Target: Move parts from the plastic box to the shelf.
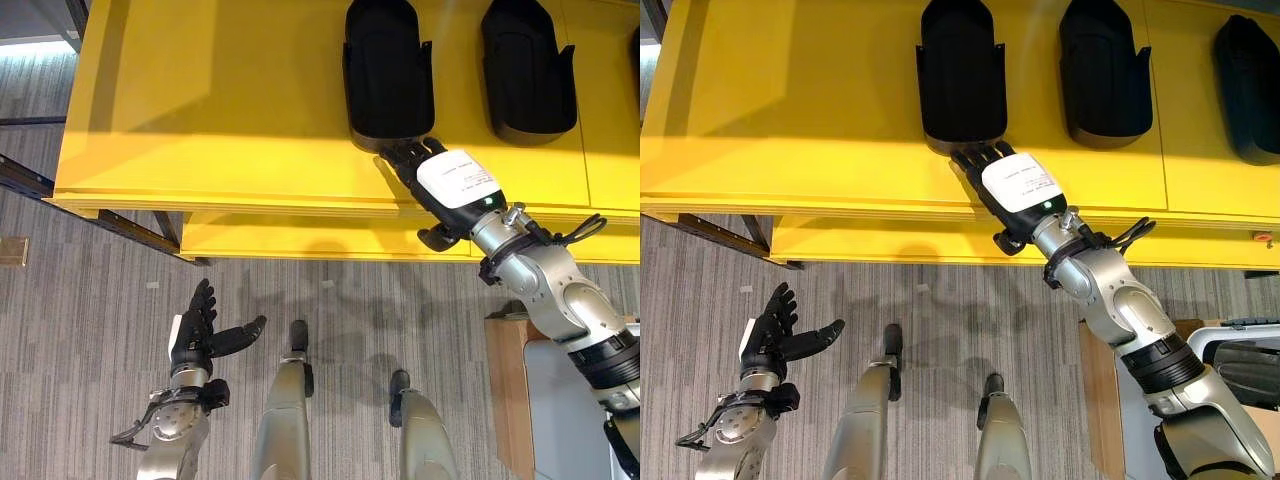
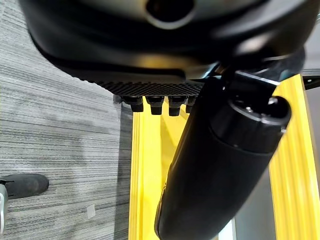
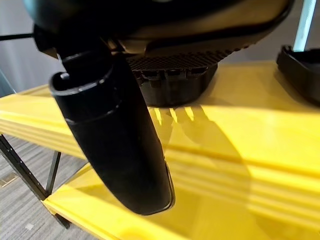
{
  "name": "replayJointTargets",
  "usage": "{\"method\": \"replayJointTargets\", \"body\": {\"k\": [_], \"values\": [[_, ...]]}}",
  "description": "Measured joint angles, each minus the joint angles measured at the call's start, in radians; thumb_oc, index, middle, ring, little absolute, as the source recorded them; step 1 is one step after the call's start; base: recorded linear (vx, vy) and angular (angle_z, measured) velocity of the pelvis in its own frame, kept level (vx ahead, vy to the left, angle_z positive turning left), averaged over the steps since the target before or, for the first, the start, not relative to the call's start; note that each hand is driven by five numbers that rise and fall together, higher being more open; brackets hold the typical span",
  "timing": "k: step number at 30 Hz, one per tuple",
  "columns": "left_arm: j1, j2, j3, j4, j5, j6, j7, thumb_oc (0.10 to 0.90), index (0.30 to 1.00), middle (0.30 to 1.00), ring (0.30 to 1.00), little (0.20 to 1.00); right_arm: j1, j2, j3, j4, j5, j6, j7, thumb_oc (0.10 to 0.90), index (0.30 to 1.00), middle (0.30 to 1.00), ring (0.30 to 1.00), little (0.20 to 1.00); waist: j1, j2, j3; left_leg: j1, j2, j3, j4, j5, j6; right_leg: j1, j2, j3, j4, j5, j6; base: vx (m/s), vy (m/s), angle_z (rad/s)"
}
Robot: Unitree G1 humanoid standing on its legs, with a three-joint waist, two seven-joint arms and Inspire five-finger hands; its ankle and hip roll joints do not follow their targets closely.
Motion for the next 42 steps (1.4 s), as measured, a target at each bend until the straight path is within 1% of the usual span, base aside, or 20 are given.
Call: {"method": "replayJointTargets", "body": {"k": [33,42], "values": [[-0.003,0.000,0.004,0.002,-0.003,0.000,0.001,0.900,1.000,1.000,1.000,1.000,-0.041,0.000,0.026,0.041,0.000,-0.001,0.002,0.900,1.000,1.000,1.000,1.000,0.001,0.001,0.000,-0.006,-0.001,-0.008,0.002,0.000,0.000,-0.005,0.000,-0.002,0.001,0.000,0.000,0.00,0.000,0.00],[-0.003,0.000,0.004,0.002,-0.007,0.000,0.001,0.900,1.000,1.000,1.000,1.000,-0.072,0.000,0.027,0.062,0.000,0.001,-0.002,0.900,1.000,1.000,1.000,1.000,0.007,0.001,0.001,-0.006,-0.002,-0.009,0.002,0.001,0.000,-0.004,0.001,-0.002,0.001,0.000,0.000,0.00,0.000,0.00]]}}
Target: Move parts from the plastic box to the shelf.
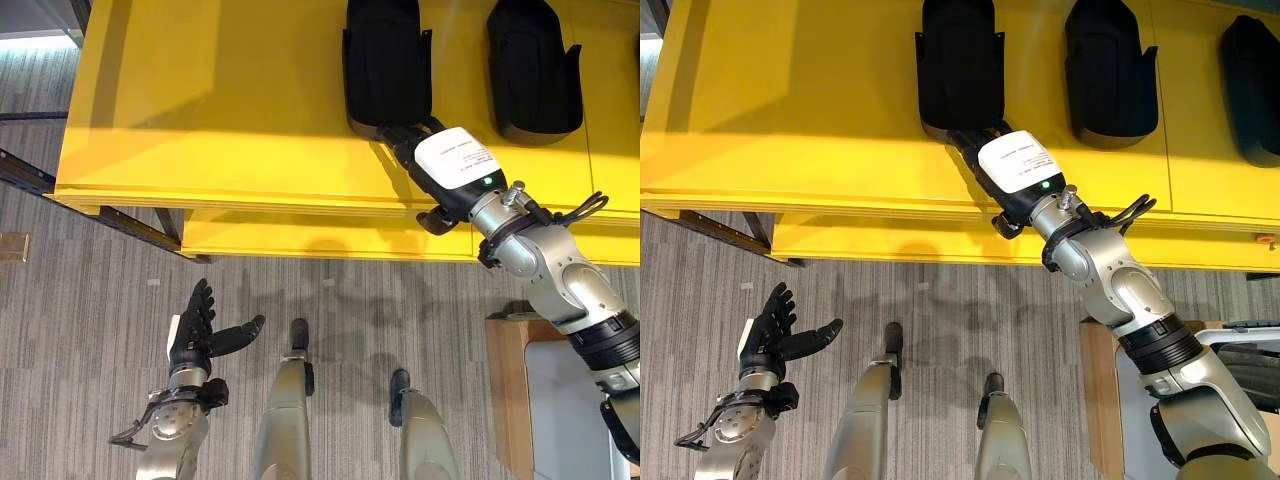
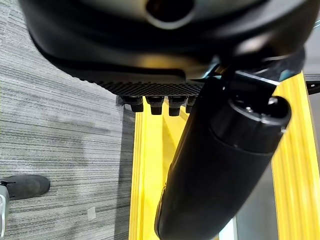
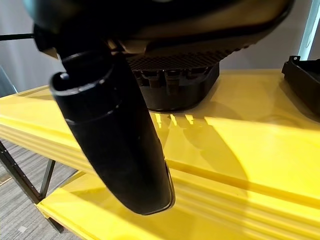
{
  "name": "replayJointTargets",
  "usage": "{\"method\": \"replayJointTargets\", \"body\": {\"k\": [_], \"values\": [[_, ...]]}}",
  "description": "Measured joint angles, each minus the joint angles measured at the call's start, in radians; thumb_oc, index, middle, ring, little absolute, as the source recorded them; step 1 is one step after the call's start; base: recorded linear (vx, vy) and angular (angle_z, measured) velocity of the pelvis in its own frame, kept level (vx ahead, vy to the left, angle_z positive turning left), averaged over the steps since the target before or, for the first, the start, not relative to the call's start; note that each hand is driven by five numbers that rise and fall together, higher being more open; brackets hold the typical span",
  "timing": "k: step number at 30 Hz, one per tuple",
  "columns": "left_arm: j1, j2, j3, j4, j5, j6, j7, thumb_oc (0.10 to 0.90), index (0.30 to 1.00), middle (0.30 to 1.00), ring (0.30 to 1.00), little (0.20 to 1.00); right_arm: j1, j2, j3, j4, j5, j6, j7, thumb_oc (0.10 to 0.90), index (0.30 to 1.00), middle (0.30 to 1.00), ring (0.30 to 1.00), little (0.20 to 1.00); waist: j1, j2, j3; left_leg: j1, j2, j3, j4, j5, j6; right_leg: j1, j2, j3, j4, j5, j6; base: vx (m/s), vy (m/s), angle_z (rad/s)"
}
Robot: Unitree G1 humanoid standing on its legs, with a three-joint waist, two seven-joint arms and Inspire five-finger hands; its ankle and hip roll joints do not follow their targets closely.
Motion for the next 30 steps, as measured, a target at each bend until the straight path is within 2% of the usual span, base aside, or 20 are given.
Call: {"method": "replayJointTargets", "body": {"k": [9,11,12,17,21,27,30], "values": [[0.000,0.000,0.000,0.001,0.000,0.000,0.001,0.900,1.000,1.000,1.000,1.000,0.013,0.001,0.000,0.002,0.008,-0.001,-0.003,0.900,1.000,1.000,1.000,1.000,0.008,0.000,0.001,0.000,0.000,0.000,0.003,0.000,0.000,0.000,0.000,0.000,0.003,0.000,0.000,0.00,0.000,0.00],[-0.007,-0.005,0.000,0.001,0.000,-0.001,0.001,0.900,1.000,1.000,1.000,1.000,0.145,0.019,-0.107,-0.091,0.043,-0.003,-0.008,0.900,1.000,1.000,1.000,1.000,0.014,-0.001,0.002,-0.001,-0.001,-0.004,0.005,0.000,0.000,0.002,0.000,-0.003,0.004,-0.002,0.000,-0.02,0.011,0.04],[-0.003,-0.004,0.004,0.003,0.000,-0.001,0.004,0.900,1.000,1.000,1.000,1.000,0.183,0.024,-0.119,-0.118,0.054,-0.007,-0.012,0.900,1.000,1.000,1.000,1.000,0.010,-0.002,0.002,-0.001,-0.001,-0.004,0.006,0.000,0.000,0.002,0.000,-0.002,0.003,-0.002,0.000,0.00,0.000,0.00],[-0.004,-0.008,0.006,0.005,0.000,-0.001,0.005,0.900,1.000,1.000,1.000,1.000,0.306,0.063,-0.132,-0.136,0.127,-0.025,-0.002,0.900,1.000,1.000,1.000,1.000,-0.016,-0.002,0.004,-0.001,0.000,-0.005,0.005,0.000,0.000,0.002,0.003,-0.001,0.008,-0.002,-0.001,0.00,0.000,0.00],[-0.005,-0.011,0.006,0.005,0.001,-0.001,0.004,0.900,1.000,1.000,1.000,1.000,0.416,0.114,-0.179,-0.169,0.185,-0.026,0.002,0.900,1.000,1.000,1.000,1.000,-0.019,-0.002,0.004,0.002,0.002,-0.007,0.007,0.001,-0.001,0.003,0.005,-0.002,0.013,-0.002,-0.001,0.00,0.000,0.00],[-0.002,-0.026,0.007,0.006,0.001,0.000,0.003,0.900,1.000,1.000,1.000,1.000,0.479,0.156,-0.210,-0.199,0.280,-0.038,0.005,0.900,1.000,1.000,1.000,1.000,-0.037,-0.003,0.004,0.018,0.004,-0.006,0.005,0.001,0.001,0.011,0.005,0.002,0.021,-0.003,-0.002,0.00,0.000,0.00],[0.007,-0.035,0.007,0.006,0.000,0.000,0.003,0.900,1.000,1.000,1.000,1.000,0.579,0.180,-0.247,-0.210,0.315,-0.037,0.004,0.900,1.000,1.000,1.000,1.000,-0.043,-0.003,0.004,0.037,0.007,-0.004,0.002,-0.003,0.005,0.026,0.006,0.004,0.024,-0.005,-0.004,-0.02,-0.014,-0.03]]}}
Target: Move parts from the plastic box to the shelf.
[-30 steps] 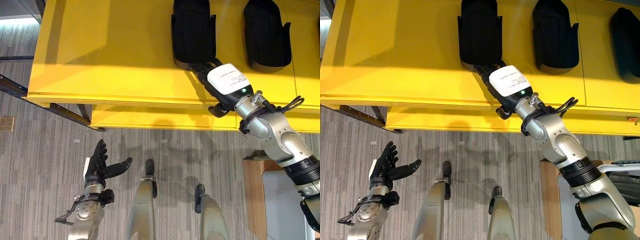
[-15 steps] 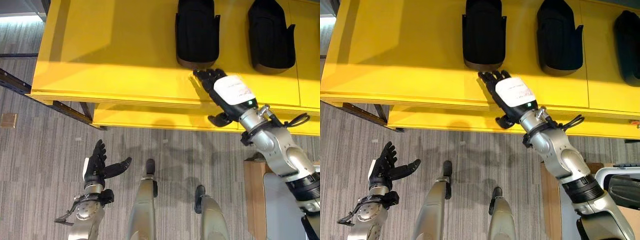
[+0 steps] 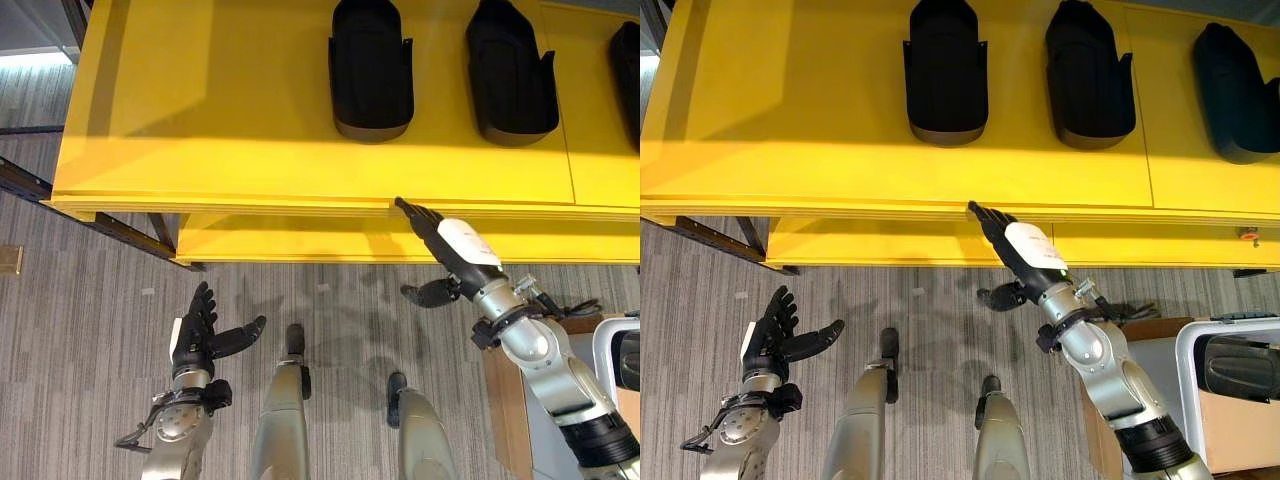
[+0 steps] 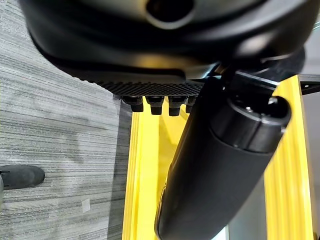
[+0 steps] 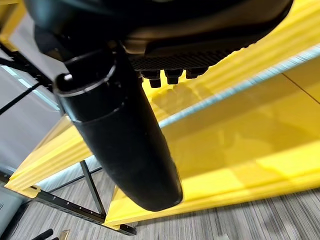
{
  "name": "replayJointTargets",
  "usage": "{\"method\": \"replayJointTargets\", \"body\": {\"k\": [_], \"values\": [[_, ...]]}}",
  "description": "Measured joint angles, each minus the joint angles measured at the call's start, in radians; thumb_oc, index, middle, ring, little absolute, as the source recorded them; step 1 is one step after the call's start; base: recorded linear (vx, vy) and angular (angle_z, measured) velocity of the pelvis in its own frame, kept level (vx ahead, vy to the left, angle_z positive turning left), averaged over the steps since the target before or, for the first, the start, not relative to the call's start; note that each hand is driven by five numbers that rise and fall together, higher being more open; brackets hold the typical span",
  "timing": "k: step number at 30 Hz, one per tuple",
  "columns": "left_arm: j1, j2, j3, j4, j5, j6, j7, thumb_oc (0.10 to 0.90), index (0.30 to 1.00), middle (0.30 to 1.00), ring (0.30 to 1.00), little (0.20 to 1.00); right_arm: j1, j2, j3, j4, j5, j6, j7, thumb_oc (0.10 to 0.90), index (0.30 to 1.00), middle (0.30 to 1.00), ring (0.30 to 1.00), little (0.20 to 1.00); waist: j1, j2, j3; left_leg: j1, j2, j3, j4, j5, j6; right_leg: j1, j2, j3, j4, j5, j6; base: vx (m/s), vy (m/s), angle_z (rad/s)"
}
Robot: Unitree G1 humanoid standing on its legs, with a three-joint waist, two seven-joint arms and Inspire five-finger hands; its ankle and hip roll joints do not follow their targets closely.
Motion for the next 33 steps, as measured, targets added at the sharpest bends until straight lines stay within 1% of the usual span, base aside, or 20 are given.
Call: {"method": "replayJointTargets", "body": {"k": [3,7,10,11,13,15,16,17,19,21,23,24,25,27,28,29,30,31,32,33], "values": [[0.010,-0.002,0.001,0.001,0.000,0.000,0.001,0.900,1.000,1.000,1.000,1.000,0.070,0.047,-0.060,-0.030,0.054,0.000,-0.009,0.900,1.000,1.000,1.000,1.000,-0.001,0.000,0.000,0.018,0.002,0.006,-0.003,-0.001,0.000,0.013,0.001,0.002,0.000,0.000,0.000,-0.01,-0.025,-0.06],[0.021,-0.008,-0.006,0.004,0.000,0.000,0.000,0.900,1.000,1.000,1.000,1.000,0.154,0.098,-0.130,-0.070,0.172,-0.011,-0.038,0.900,1.000,1.000,1.000,1.000,-0.021,0.000,0.000,0.068,0.008,0.018,-0.015,-0.003,-0.003,0.053,0.005,0.015,-0.006,0.000,0.000,0.00,-0.045,-0.08],[0.048,-0.007,-0.009,0.007,-0.001,-0.003,-0.002,0.900,1.000,1.000,1.000,1.000,0.257,0.114,-0.147,-0.107,0.296,-0.073,-0.065,0.900,1.000,1.000,1.000,1.000,-0.032,0.001,-0.001,0.136,0.023,0.022,-0.047,0.002,-0.014,0.113,0.022,0.020,-0.033,0.004,-0.006,-0.01,-0.042,-0.13],[0.052,-0.006,-0.012,0.015,-0.002,-0.013,-0.004,0.900,1.000,1.000,1.000,1.000,0.285,0.118,-0.148,-0.105,0.359,-0.090,-0.068,0.900,1.000,1.000,1.000,1.000,-0.047,0.008,-0.003,0.148,0.042,0.022,-0.061,0.003,-0.024,0.114,0.032,0.023,-0.037,0.011,-0.017,-0.01,-0.061,-0.14],[0.058,0.002,-0.021,0.036,-0.004,-0.015,-0.031,0.900,1.000,1.000,1.000,1.000,0.341,0.185,-0.166,-0.050,0.490,-0.137,-0.056,0.900,1.000,1.000,1.000,1.000,-0.049,0.011,-0.004,0.194,0.067,0.050,-0.100,0.017,-0.024,0.137,0.054,0.027,-0.036,0.014,-0.023,-0.01,-0.114,-0.17],[0.088,-0.010,-0.031,0.039,-0.005,-0.022,-0.047,0.900,1.000,1.000,1.000,1.000,0.422,0.194,-0.169,-0.005,0.585,-0.137,-0.034,0.900,1.000,1.000,1.000,1.000,-0.057,0.024,-0.020,0.235,0.083,0.048,-0.129,0.027,-0.041,0.160,0.064,0.026,-0.037,0.009,-0.037,-0.02,-0.104,-0.10],[0.105,-0.013,-0.038,0.039,-0.006,-0.024,-0.051,0.900,1.000,1.000,1.000,1.000,0.465,0.200,-0.177,0.017,0.621,-0.130,-0.026,0.900,1.000,1.000,1.000,1.000,-0.056,0.032,-0.030,0.255,0.092,0.046,-0.148,0.042,-0.036,0.177,0.075,0.026,-0.041,0.009,-0.043,-0.04,-0.105,-0.07],[0.114,-0.015,-0.040,0.039,-0.007,-0.028,-0.059,0.900,1.000,1.000,1.000,1.000,0.484,0.196,-0.176,0.035,0.634,-0.116,-0.026,0.900,1.000,1.000,1.000,1.000,-0.068,0.040,-0.042,0.264,0.106,0.047,-0.164,0.043,-0.036,0.174,0.090,0.023,-0.038,0.008,-0.052,-0.06,-0.152,-0.09],[0.127,-0.018,-0.044,0.042,-0.027,-0.029,-0.070,0.900,1.000,1.000,1.000,1.000,0.494,0.189,-0.180,0.081,0.648,-0.115,-0.026,0.900,1.000,1.000,1.000,1.000,-0.091,0.050,-0.048,0.296,0.137,0.050,-0.214,0.076,-0.030,0.170,0.127,0.019,-0.012,0.001,-0.077,-0.07,-0.164,-0.11],[0.124,-0.030,-0.045,0.042,-0.042,-0.030,-0.072,0.900,1.000,1.000,1.000,1.000,0.496,0.195,-0.179,0.097,0.671,-0.115,-0.026,0.900,1.000,1.000,1.000,1.000,-0.094,0.056,-0.055,0.330,0.165,0.055,-0.268,0.091,-0.010,0.170,0.154,0.018,0.000,0.000,-0.104,-0.05,-0.141,-0.12],[0.121,-0.041,-0.049,0.040,-0.043,-0.032,-0.078,0.900,1.000,1.000,1.000,1.000,0.489,0.226,-0.180,0.110,0.718,-0.119,-0.031,0.900,1.000,1.000,1.000,1.000,-0.096,0.060,-0.064,0.381,0.215,0.077,-0.339,0.094,0.001,0.168,0.197,0.003,0.024,-0.007,-0.151,-0.02,-0.186,-0.11],[0.118,-0.046,-0.055,0.043,-0.043,-0.033,-0.088,0.900,1.000,1.000,1.000,1.000,0.488,0.223,-0.179,0.109,0.728,-0.123,-0.034,0.900,1.000,1.000,1.000,1.000,-0.102,0.070,-0.075,0.388,0.240,0.078,-0.364,0.056,0.011,0.160,0.227,-0.016,0.043,-0.011,-0.181,-0.03,-0.258,0.00],[0.120,-0.050,-0.061,0.044,-0.044,-0.037,-0.090,0.900,1.000,1.000,1.000,1.000,0.490,0.211,-0.178,0.108,0.728,-0.124,-0.032,0.900,1.000,1.000,1.000,1.000,-0.102,0.067,-0.089,0.398,0.249,0.077,-0.389,0.034,0.015,0.148,0.237,-0.015,0.055,-0.016,-0.198,-0.03,-0.184,0.08],[0.122,-0.056,-0.066,0.043,-0.044,-0.043,-0.095,0.900,1.000,1.000,1.000,1.000,0.495,0.212,-0.187,0.105,0.729,-0.126,-0.036,0.900,1.000,1.000,1.000,1.000,-0.097,0.065,-0.096,0.408,0.276,0.086,-0.388,-0.019,0.053,0.147,0.255,-0.043,0.070,-0.021,-0.239,-0.04,-0.199,0.15],[0.120,-0.057,-0.087,0.052,-0.045,-0.043,-0.113,0.900,1.000,1.000,1.000,1.000,0.503,0.202,-0.202,0.107,0.735,-0.130,-0.037,0.900,1.000,1.000,1.000,1.000,-0.099,0.072,-0.111,0.391,0.290,0.100,-0.361,-0.002,0.026,0.147,0.264,-0.078,0.064,-0.018,-0.288,-0.02,-0.155,0.35],[0.114,-0.057,-0.102,0.062,-0.045,-0.043,-0.125,0.900,1.000,1.000,1.000,1.000,0.514,0.200,-0.212,0.111,0.734,-0.130,-0.036,0.900,1.000,1.000,1.000,1.000,-0.101,0.072,-0.126,0.382,0.288,0.133,-0.340,0.007,0.012,0.147,0.263,-0.095,0.046,-0.010,-0.306,-0.01,-0.089,0.46],[0.110,-0.058,-0.109,0.072,-0.045,-0.043,-0.136,0.900,1.000,1.000,1.000,1.000,0.521,0.202,-0.218,0.116,0.734,-0.130,-0.036,0.900,1.000,1.000,1.000,1.000,-0.099,0.066,-0.142,0.380,0.284,0.156,-0.325,0.020,-0.007,0.145,0.263,-0.103,0.024,0.004,-0.315,0.00,-0.032,0.39],[0.116,-0.057,-0.111,0.076,-0.045,-0.044,-0.135,0.900,1.000,1.000,1.000,1.000,0.520,0.203,-0.218,0.118,0.734,-0.131,-0.035,0.900,1.000,1.000,1.000,1.000,-0.099,0.058,-0.155,0.380,0.280,0.151,-0.303,0.031,-0.029,0.140,0.264,-0.110,0.001,0.027,-0.291,0.00,-0.079,0.29],[0.115,-0.057,-0.110,0.077,-0.045,-0.044,-0.135,0.900,1.000,1.000,1.000,1.000,0.515,0.202,-0.221,0.118,0.734,-0.133,-0.035,0.900,1.000,1.000,1.000,1.000,-0.100,0.052,-0.157,0.384,0.278,0.134,-0.289,0.034,-0.051,0.134,0.267,-0.113,-0.011,0.040,-0.285,0.01,-0.076,0.23],[0.112,-0.057,-0.112,0.083,-0.045,-0.043,-0.135,0.900,1.000,1.000,1.000,1.000,0.507,0.198,-0.222,0.125,0.734,-0.133,-0.035,0.900,1.000,1.000,1.000,1.000,-0.101,0.047,-0.157,0.401,0.272,0.113,-0.298,0.031,-0.056,0.135,0.271,-0.111,-0.036,0.060,-0.295,0.02,-0.045,-0.13]]}}
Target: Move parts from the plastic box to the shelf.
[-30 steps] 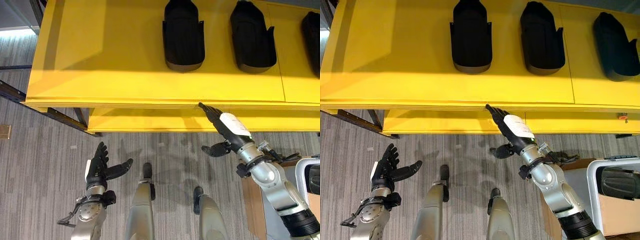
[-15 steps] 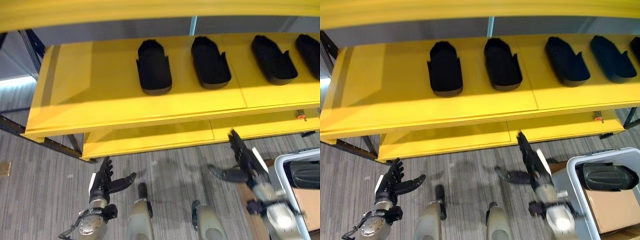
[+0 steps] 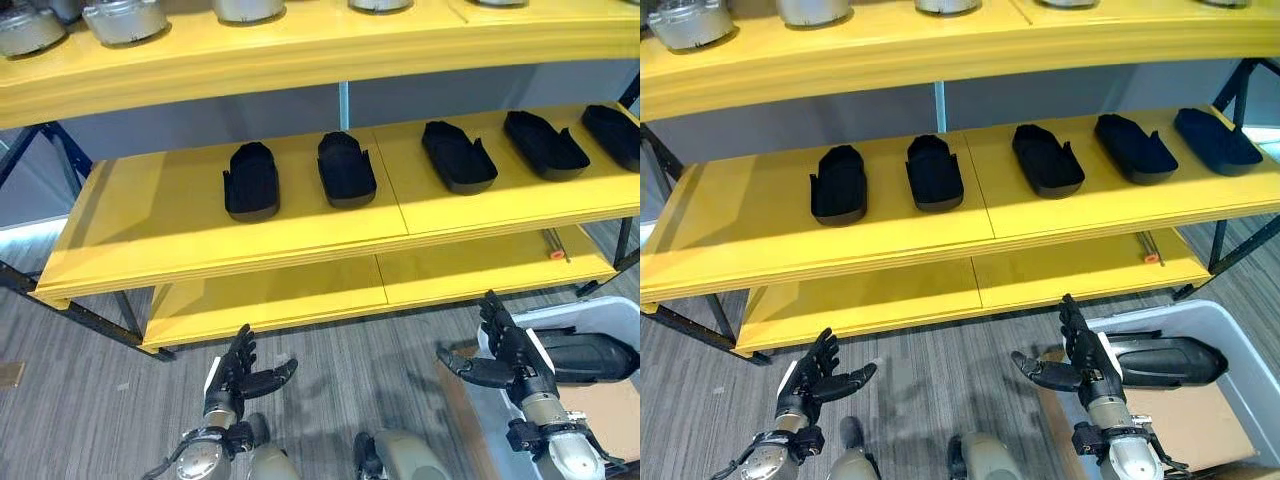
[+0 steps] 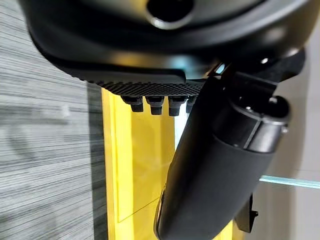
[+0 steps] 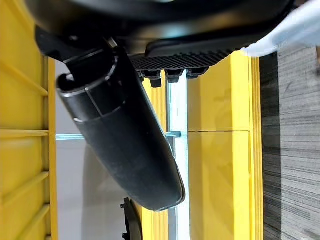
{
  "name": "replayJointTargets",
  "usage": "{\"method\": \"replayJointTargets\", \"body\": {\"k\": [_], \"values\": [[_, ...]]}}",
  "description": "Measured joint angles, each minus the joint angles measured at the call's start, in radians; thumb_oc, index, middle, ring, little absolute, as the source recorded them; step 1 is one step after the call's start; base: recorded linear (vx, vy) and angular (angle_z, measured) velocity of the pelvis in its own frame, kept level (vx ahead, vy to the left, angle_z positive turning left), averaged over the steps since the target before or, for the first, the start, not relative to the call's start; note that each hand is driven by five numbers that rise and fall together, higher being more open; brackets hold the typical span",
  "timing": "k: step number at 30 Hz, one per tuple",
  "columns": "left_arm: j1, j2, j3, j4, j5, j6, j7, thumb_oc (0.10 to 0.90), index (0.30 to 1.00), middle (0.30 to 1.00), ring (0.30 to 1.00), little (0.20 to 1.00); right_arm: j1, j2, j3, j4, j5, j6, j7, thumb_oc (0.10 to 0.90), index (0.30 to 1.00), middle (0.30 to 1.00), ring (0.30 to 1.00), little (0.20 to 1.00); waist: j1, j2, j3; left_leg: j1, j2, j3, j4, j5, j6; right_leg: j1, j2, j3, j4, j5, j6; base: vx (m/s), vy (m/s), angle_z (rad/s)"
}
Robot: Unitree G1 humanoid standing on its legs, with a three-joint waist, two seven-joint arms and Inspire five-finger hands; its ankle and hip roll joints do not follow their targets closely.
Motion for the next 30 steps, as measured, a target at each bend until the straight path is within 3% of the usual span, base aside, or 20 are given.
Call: {"method": "replayJointTargets", "body": {"k": [1,2,3,4,5,7,9,10,11,12,13,15,16,17,24,26,27,28,29,30], "values": [[-0.003,-0.027,-0.006,0.024,0.000,0.001,0.002,0.900,1.000,1.000,1.000,1.000,-0.014,0.017,-0.005,0.024,0.000,0.003,0.009,0.900,1.000,1.000,1.000,1.000,0.016,-0.031,-0.014,0.048,-0.160,-0.095,0.023,-0.056,-0.019,0.039,-0.022,0.042,-0.175,0.096,0.084,0.01,0.001,-0.23],[-0.003,-0.037,-0.015,0.024,0.000,0.001,0.000,0.900,1.000,1.000,1.000,1.000,-0.023,0.018,-0.011,0.024,0.000,0.002,0.014,0.900,1.000,1.000,1.000,1.000,0.016,-0.022,-0.020,0.069,-0.224,-0.080,0.017,-0.068,-0.005,0.065,-0.039,0.027,-0.267,0.097,0.200,0.03,0.015,-0.47],[0.003,-0.052,-0.023,0.015,0.000,-0.007,-0.005,0.900,1.000,1.000,1.000,1.000,-0.021,0.017,-0.017,0.028,-0.001,-0.001,0.017,0.900,1.000,1.000,1.000,1.000,0.021,-0.007,-0.028,0.087,-0.268,-0.097,0.003,-0.084,-0.010,0.063,-0.049,0.014,-0.285,0.084,0.214,0.03,0.039,-0.25],[0.019,-0.053,-0.022,-0.012,0.000,-0.020,-0.014,0.900,1.000,1.000,1.000,1.000,-0.011,0.006,-0.018,0.013,-0.001,-0.003,0.021,0.900,1.000,1.000,1.000,1.000,0.016,-0.011,-0.043,0.097,-0.298,-0.104,0.002,-0.087,-0.021,0.059,-0.070,0.058,-0.300,0.152,0.181,0.08,0.098,-0.22],[-0.002,-0.061,-0.020,-0.011,0.000,-0.023,-0.020,0.900,1.000,1.000,1.000,1.000,-0.009,0.009,-0.024,0.024,-0.001,-0.004,0.020,0.900,1.000,1.000,1.000,1.000,0.005,0.015,-0.054,0.130,-0.299,-0.071,-0.017,-0.104,-0.011,0.065,-0.029,0.031,-0.370,0.213,0.100,0.09,0.125,-0.02],[-0.025,-0.061,-0.018,-0.011,0.000,-0.023,-0.021,0.900,1.000,1.000,1.000,1.000,-0.013,0.030,-0.023,0.029,-0.001,-0.003,0.017,0.900,1.000,1.000,1.000,1.000,-0.008,0.013,-0.054,0.154,-0.325,-0.078,-0.047,-0.120,0.008,0.061,-0.007,0.031,-0.405,0.230,0.116,0.08,0.156,0.04],[-0.034,-0.060,-0.020,-0.011,0.000,-0.023,-0.036,0.900,1.000,1.000,1.000,1.000,-0.003,0.042,-0.023,0.030,-0.001,-0.001,0.021,0.900,1.000,1.000,1.000,1.000,-0.009,-0.017,-0.053,0.151,-0.354,-0.090,-0.078,-0.127,0.023,0.064,-0.015,0.051,-0.453,0.249,0.145,0.04,0.176,-0.15],[-0.018,-0.060,-0.024,-0.009,0.000,-0.023,-0.040,0.900,1.000,1.000,1.000,1.000,-0.010,0.043,-0.023,0.031,-0.001,-0.001,0.021,0.900,1.000,1.000,1.000,1.000,-0.009,-0.016,-0.053,0.151,-0.364,-0.090,-0.092,-0.124,0.029,0.065,-0.021,0.051,-0.463,0.240,0.168,0.05,0.286,-0.35],[0.002,-0.068,-0.031,-0.006,0.000,-0.023,-0.041,0.900,1.000,1.000,1.000,1.000,-0.017,0.038,-0.022,0.049,-0.002,-0.001,0.021,0.900,1.000,1.000,1.000,1.000,-0.003,0.023,-0.059,0.139,-0.319,-0.096,-0.114,-0.113,0.048,0.042,-0.002,0.031,-0.413,0.188,0.204,0.03,0.321,-0.21],[0.001,-0.057,-0.030,-0.014,-0.004,-0.025,-0.040,0.900,1.000,1.000,1.000,1.000,-0.013,0.047,-0.020,0.052,-0.002,0.001,0.021,0.900,1.000,1.000,1.000,1.000,-0.008,0.002,-0.062,0.120,-0.332,-0.074,-0.091,-0.060,0.032,-0.008,-0.025,0.073,-0.309,0.169,0.154,0.02,0.329,0.01],[-0.004,-0.054,-0.028,0.000,-0.013,-0.026,-0.035,0.900,1.000,1.000,1.000,1.000,-0.006,0.066,-0.017,0.057,-0.003,0.005,0.018,0.900,1.000,1.000,1.000,1.000,-0.004,-0.026,-0.066,0.117,-0.362,-0.054,-0.083,-0.064,0.039,-0.019,-0.060,0.058,-0.320,0.215,0.178,0.00,0.213,0.02],[0.011,-0.051,-0.023,0.007,-0.035,-0.025,-0.026,0.900,1.000,1.000,1.000,1.000,-0.032,0.071,0.005,0.056,-0.012,0.007,0.018,0.900,1.000,1.000,1.000,1.000,0.000,-0.022,-0.067,0.108,-0.382,-0.040,-0.085,-0.097,0.095,-0.014,-0.052,0.084,-0.406,0.218,0.199,0.00,0.113,-0.39],[0.010,-0.054,-0.020,0.009,-0.035,-0.024,-0.019,0.900,1.000,1.000,1.000,1.000,-0.045,0.072,0.008,0.059,-0.012,0.008,0.017,0.900,1.000,1.000,1.000,1.000,0.008,-0.002,-0.065,0.112,-0.365,-0.035,-0.124,-0.068,0.106,-0.023,-0.040,0.082,-0.404,0.206,0.217,0.00,0.160,-0.46],[0.006,-0.056,-0.012,0.008,-0.035,-0.023,-0.016,0.900,1.000,1.000,1.000,1.000,-0.046,0.074,0.010,0.059,-0.015,0.010,0.017,0.900,1.000,1.000,1.000,1.000,0.005,-0.007,-0.064,0.111,-0.371,-0.023,-0.134,-0.050,0.108,-0.040,-0.053,0.096,-0.356,0.211,0.173,0.00,0.215,-0.11],[-0.014,-0.031,-0.016,0.010,-0.034,-0.027,-0.009,0.900,1.000,1.000,1.000,1.000,-0.003,0.071,0.010,0.056,-0.036,0.011,0.012,0.900,1.000,1.000,1.000,1.000,-0.017,-0.044,-0.065,0.143,-0.446,0.049,-0.194,-0.013,0.152,0.008,-0.113,0.169,-0.503,0.367,0.234,-0.05,0.198,-0.24],[-0.035,0.014,-0.024,0.012,-0.029,-0.028,0.011,0.900,1.000,1.000,1.000,1.000,-0.023,0.072,0.024,0.054,-0.071,0.010,0.010,0.900,1.000,1.000,1.000,1.000,-0.033,-0.072,-0.059,0.120,-0.466,0.107,-0.192,-0.008,0.182,-0.017,-0.130,0.218,-0.540,0.427,0.296,-0.13,0.145,-0.90],[-0.055,0.035,-0.020,0.014,-0.027,-0.029,0.020,0.900,1.000,1.000,1.000,1.000,-0.059,0.072,0.050,0.066,-0.073,0.013,0.006,0.900,1.000,1.000,1.000,1.000,-0.022,-0.069,-0.049,0.104,-0.434,0.185,-0.194,-0.001,0.207,-0.053,-0.139,0.131,-0.531,0.358,0.318,-0.04,0.145,-1.90],[-0.076,0.030,-0.011,0.031,-0.026,-0.028,0.031,0.900,1.000,1.000,1.000,1.000,-0.100,0.068,0.073,0.062,-0.074,0.013,0.002,0.900,1.000,1.000,1.000,1.000,0.024,-0.020,-0.016,0.106,-0.354,0.272,-0.185,-0.014,0.233,-0.053,-0.224,-0.222,-0.395,0.325,0.293,0.00,0.154,-2.06],[-0.077,0.020,-0.009,0.031,-0.026,-0.028,0.033,0.900,1.000,1.000,1.000,1.000,-0.099,0.070,0.079,0.058,-0.077,0.013,-0.002,0.900,1.000,1.000,1.000,1.000,0.036,-0.009,-0.009,0.122,-0.332,0.292,-0.182,-0.027,0.240,-0.015,-0.276,-0.309,-0.360,0.316,0.299,0.08,0.103,-1.76],[-0.073,0.012,-0.013,0.031,-0.026,-0.029,0.034,0.900,1.000,1.000,1.000,1.000,-0.089,0.079,0.084,0.052,-0.090,0.013,0.000,0.900,1.000,1.000,1.000,1.000,0.050,-0.010,-0.010,0.146,-0.324,0.322,-0.182,-0.043,0.235,0.032,-0.330,-0.304,-0.348,0.314,0.306,0.05,0.010,-1.13]]}}
